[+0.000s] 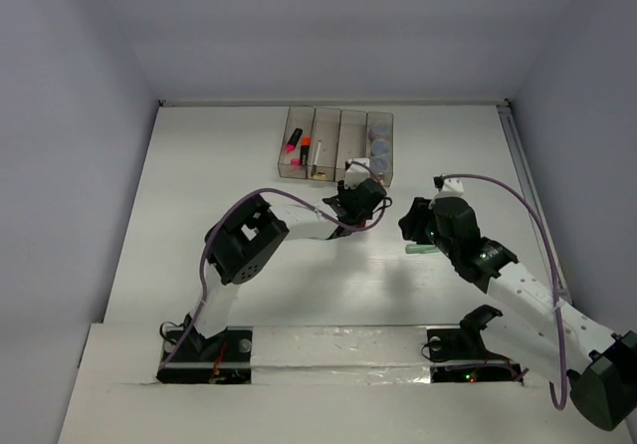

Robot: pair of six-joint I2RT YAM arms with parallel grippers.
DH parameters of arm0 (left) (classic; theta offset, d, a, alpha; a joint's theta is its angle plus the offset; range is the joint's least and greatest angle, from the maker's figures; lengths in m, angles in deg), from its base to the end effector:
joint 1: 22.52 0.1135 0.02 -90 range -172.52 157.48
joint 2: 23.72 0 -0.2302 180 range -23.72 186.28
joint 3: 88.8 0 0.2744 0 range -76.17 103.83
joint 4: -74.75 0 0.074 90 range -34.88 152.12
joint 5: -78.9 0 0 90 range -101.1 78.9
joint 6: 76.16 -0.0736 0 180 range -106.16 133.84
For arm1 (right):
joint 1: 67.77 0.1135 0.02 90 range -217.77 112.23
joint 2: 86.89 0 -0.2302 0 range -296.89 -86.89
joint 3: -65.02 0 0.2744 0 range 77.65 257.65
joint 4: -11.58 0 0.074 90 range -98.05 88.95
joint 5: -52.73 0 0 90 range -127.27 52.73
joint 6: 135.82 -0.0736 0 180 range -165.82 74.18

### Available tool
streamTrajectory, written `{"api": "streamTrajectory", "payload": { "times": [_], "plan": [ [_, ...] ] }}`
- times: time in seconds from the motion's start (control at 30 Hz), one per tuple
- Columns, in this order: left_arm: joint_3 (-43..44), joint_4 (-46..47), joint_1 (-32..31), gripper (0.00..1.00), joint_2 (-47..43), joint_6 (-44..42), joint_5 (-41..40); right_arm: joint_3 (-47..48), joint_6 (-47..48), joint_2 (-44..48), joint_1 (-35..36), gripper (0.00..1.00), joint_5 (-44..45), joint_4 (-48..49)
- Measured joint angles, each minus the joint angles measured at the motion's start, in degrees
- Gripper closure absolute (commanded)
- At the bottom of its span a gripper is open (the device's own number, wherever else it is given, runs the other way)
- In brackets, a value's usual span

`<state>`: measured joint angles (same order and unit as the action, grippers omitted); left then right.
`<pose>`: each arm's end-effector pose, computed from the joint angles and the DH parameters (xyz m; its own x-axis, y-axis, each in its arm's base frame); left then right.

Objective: Sort the stationery into containers
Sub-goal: Pick up the pen from the center of the board.

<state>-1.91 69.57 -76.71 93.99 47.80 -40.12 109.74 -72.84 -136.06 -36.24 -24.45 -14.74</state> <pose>0.3067 -0.3640 0.0954 -0.5531 -0.0682 -0.8303 0.2056 0.9546 -0.2154 0.2372 0.1264 0.1918 -0.5463 0.1845 -0.8170 -0.1114 0.9508 0.2892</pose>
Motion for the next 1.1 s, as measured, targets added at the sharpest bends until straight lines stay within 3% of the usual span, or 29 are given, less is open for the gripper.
{"api": "streamTrajectory", "payload": {
  "times": [0.33,0.53,0.67,0.77,0.9,1.1],
  "plan": [
    [0.0,0.3,1.8,0.7,0.2,0.4,0.3,-0.2,0.0,0.5,0.0,0.5,-1.9,0.1],
    [3.0,0.6,2.7,0.82,3.3,-0.1,1.1,-0.3,-0.1,0.3,0.0,0.5,-2.8,0.3],
    [4.7,0.9,2.9,1.0,4.5,-0.4,1.4,-0.5,-0.3,-0.3,0.0,0.5,-3.2,0.6],
    [4.6,1.1,2.9,1.0,4.5,-0.4,1.4,-1.0,-0.7,-1.3,0.0,0.48,-3.6,1.0],
    [-1.3,4.5,2.9,1.0,1.0,0.0,2.2,-1.2,-1.4,-4.5,0.0,0.44,-3.7,1.7],
    [-14.7,3.0,2.7,1.0,-13.9,-0.1,3.5,-1.0,-2.1,-14.6,0.0,0.39,-4.7,4.7]
  ]
}}
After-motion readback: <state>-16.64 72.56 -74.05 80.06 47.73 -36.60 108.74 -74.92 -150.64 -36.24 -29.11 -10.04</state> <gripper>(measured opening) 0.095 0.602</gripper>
